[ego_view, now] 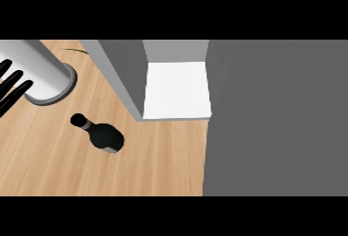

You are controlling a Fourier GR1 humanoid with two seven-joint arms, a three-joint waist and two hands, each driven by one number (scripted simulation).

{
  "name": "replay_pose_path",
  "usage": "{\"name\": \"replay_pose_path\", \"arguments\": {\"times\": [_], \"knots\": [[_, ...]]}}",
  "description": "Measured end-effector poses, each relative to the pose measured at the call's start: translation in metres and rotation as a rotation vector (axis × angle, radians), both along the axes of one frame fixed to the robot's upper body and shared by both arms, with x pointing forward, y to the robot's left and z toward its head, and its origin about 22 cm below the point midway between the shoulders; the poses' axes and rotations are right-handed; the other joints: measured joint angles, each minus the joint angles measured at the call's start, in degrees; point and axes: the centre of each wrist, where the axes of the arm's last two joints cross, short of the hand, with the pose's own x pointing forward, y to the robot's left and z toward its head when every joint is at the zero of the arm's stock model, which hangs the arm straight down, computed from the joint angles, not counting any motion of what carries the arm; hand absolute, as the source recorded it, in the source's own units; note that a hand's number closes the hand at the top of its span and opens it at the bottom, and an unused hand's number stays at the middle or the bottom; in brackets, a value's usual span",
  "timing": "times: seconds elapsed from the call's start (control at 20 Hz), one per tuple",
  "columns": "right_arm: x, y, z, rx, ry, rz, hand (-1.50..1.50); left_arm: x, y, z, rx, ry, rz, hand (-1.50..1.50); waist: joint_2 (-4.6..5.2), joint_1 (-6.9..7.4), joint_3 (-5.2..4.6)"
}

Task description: Pick up the wine, place it into the cabinet and close the cabinet

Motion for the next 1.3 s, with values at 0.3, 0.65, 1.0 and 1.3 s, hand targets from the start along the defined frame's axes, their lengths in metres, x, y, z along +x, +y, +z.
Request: {"name": "replay_pose_path", "arguments": {"times": [0.3,0.65,1.0,1.3], "knots": [[0.0,0.003,-0.003,0.025,-0.004,0.013,-1.5,0.021,-0.007,-0.038,0.038,0.038,0.002,-1.5,0.06,-0.01,-0.01],[-0.003,-0.003,-0.008,0.015,-0.011,0.01,-1.5,0.037,-0.008,-0.085,0.089,0.038,0.117,-1.5,0.15,-0.26,-0.03],[-0.002,-0.006,-0.008,0.0,-0.013,0.017,-1.5,0.05,-0.011,-0.134,0.126,0.076,0.123,-1.5,0.2,-0.17,-0.05],[-0.006,-0.007,-0.012,0.011,-0.011,0.025,-1.5,0.053,-0.01,-0.17,0.133,0.124,0.103,-1.5,0.23,-0.28,-0.07]]}}
